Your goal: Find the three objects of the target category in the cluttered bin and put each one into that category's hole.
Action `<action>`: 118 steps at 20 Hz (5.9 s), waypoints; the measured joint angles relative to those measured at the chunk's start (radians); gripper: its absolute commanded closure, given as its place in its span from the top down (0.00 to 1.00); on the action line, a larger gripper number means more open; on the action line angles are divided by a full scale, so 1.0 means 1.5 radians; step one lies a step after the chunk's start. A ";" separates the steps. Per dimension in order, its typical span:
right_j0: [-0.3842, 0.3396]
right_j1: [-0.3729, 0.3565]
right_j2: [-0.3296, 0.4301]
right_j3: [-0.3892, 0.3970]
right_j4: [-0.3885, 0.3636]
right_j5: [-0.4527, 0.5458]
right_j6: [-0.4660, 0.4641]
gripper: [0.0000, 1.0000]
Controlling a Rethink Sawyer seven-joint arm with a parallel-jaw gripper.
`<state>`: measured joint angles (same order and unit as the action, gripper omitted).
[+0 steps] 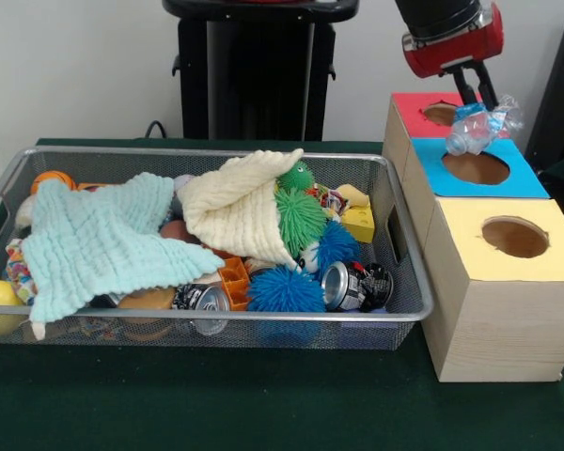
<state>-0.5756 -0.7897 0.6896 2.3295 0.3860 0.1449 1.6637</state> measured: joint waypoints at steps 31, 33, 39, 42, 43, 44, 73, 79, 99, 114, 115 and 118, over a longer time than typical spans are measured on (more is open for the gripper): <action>0.070 -0.030 -0.099 -0.029 0.000 0.004 0.000 0.00; 0.082 -0.039 -0.115 -0.038 0.000 0.010 0.000 0.00; 0.122 -0.060 -0.170 -0.071 -0.007 0.043 0.000 0.00; 0.148 -0.072 -0.204 -0.094 -0.012 0.075 0.000 0.00; 0.153 -0.074 -0.210 -0.098 -0.012 0.082 0.000 0.00; 0.170 -0.082 -0.232 -0.112 -0.015 0.108 0.000 0.00; 0.337 -0.048 -0.472 -0.223 -0.055 0.037 0.000 0.00; 0.276 -0.061 -0.432 -0.200 0.017 0.143 0.000 0.00; 0.281 -0.090 -0.425 -0.195 0.060 0.221 0.000 0.00; 0.237 -0.088 -0.331 -0.127 0.240 0.221 0.000 0.00; 0.223 -0.086 -0.316 -0.116 0.252 0.222 0.000 0.00; 0.210 -0.083 -0.303 -0.107 0.259 0.225 0.000 0.00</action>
<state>-0.2611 -0.9139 0.2347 2.1688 0.7746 0.4818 1.6639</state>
